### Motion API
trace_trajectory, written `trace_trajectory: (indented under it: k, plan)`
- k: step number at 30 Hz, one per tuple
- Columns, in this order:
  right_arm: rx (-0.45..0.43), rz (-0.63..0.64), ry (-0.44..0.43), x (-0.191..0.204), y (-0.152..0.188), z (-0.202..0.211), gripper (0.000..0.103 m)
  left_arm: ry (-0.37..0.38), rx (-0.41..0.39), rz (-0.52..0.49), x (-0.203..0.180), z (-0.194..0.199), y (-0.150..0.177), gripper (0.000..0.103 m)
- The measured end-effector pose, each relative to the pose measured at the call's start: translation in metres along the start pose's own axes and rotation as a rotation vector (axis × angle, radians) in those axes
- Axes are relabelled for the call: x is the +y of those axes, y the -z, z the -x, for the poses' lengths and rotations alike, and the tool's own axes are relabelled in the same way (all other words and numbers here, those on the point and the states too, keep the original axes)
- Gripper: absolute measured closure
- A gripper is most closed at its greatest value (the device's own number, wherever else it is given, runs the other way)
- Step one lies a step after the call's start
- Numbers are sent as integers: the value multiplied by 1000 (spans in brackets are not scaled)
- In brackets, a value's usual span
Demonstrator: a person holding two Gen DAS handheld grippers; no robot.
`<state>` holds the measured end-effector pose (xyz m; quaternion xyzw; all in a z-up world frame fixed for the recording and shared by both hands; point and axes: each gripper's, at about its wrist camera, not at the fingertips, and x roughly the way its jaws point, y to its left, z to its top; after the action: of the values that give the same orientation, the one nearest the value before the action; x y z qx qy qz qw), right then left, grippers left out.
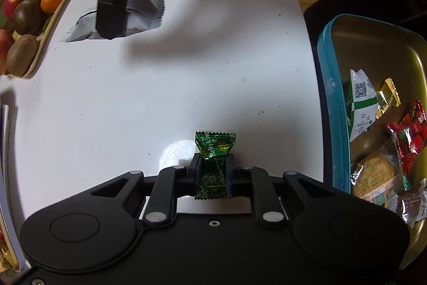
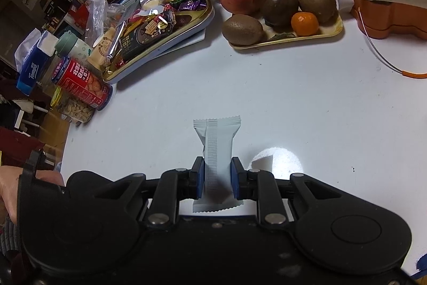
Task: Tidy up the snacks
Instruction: 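Lift both held packets and carry them toward the tin tray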
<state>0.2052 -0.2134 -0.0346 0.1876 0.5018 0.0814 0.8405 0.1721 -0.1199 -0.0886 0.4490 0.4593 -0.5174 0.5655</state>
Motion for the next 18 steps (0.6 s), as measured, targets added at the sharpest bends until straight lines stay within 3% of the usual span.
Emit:
trace_trajectory:
  k: [4, 11, 18]
  plan:
    - [19, 6, 4, 2, 2, -6, 80, -72, -22, 137, 6, 0, 10, 81]
    - [48, 21, 19, 5, 9, -16, 80, -277, -26, 456, 13, -1, 26, 81]
    - [83, 56, 26, 13, 16, -25, 80, -369, -46, 752, 23, 8, 37, 81]
